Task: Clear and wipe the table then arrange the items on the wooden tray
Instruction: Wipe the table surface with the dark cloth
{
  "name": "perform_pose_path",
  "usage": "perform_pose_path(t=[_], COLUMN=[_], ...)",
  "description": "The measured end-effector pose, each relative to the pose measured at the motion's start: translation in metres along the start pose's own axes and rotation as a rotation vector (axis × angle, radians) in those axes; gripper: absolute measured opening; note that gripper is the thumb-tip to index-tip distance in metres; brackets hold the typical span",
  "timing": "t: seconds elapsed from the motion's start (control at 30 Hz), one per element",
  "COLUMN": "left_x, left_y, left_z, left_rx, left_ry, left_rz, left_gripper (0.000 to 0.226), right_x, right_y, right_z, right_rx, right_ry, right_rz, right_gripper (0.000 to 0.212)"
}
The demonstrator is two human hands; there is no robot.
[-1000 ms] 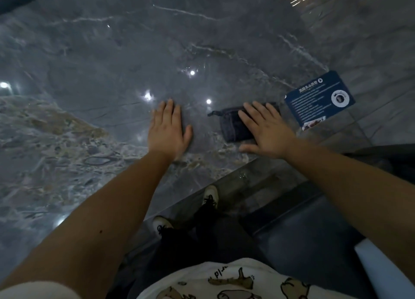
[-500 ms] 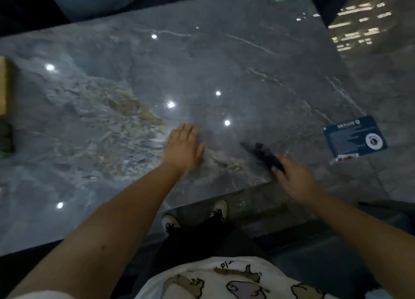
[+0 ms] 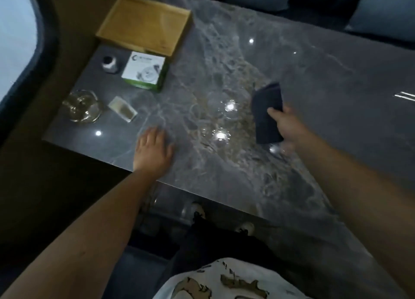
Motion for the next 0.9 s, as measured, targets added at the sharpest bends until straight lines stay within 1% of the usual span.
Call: perform_pose_path(t=[0.03,0.13,0.2,0.33,0.4,0.47,0.5,0.6,0.63,0.73,0.8,0.9], left_x=[0.000,-0.006,-0.011,-0.016,-0.018,-0.020,-0.021,-0.024,-0.025,-0.024,-0.024,-0.023], left_y=[-0.003,-0.010,-0.013,-0.014,-0.014,-0.015,-0.016,-0.018,-0.018,-0.017,-0.017,-0.017], left_z=[-0.013,-0.037,-0.041,-0.041,-0.043,-0.043,-0.043,-0.044,-0.045,-0.045,-0.044,-0.043], left_rx=[0.030,0.088,0.097,0.095,0.092,0.095,0.096,0.100,0.100,0.103,0.109,0.118], left_ry=[0.013,0.058,0.069,0.055,0.038,0.020,0.015,0.005,0.000,-0.001,-0.006,-0.010], left_rz=[0.000,0.016,0.047,0.094,0.103,0.104,0.107,0.120,0.118,0.125,0.120,0.111], left_gripper=[0.056,0.055,0.056,0.060,0.062,0.064,0.064,0.064,0.064,0.065,0.065,0.065], right_x=[-0.018,-0.060,-0.077,-0.100,-0.112,-0.124,-0.131,-0.155,-0.159,-0.161,-0.164,-0.176], right_y=[-0.011,-0.047,-0.072,-0.118,-0.139,-0.165,-0.176,-0.210,-0.216,-0.219,-0.204,-0.164], right_z=[-0.014,-0.045,-0.062,-0.103,-0.116,-0.121,-0.121,-0.101,-0.094,-0.086,-0.081,-0.064], right_rx=[0.040,0.118,0.166,0.316,0.384,0.461,0.495,0.567,0.576,0.609,0.667,0.819], right_ry=[0.053,0.163,0.290,0.513,0.684,0.858,0.942,1.187,1.242,1.285,1.292,1.283], right_rz=[-0.010,-0.016,0.012,0.121,0.202,0.245,0.235,0.084,0.065,0.025,-0.074,-0.218], right_gripper=[0.032,0.042,0.044,0.039,0.037,0.039,0.041,0.050,0.053,0.055,0.056,0.056])
Point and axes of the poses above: each hand's wrist, its own y-axis away from the middle knuckle, its own x-axis out of the back of the hand, z = x × y, the point moved 3 cm from there along -y, towards the middle knuckle
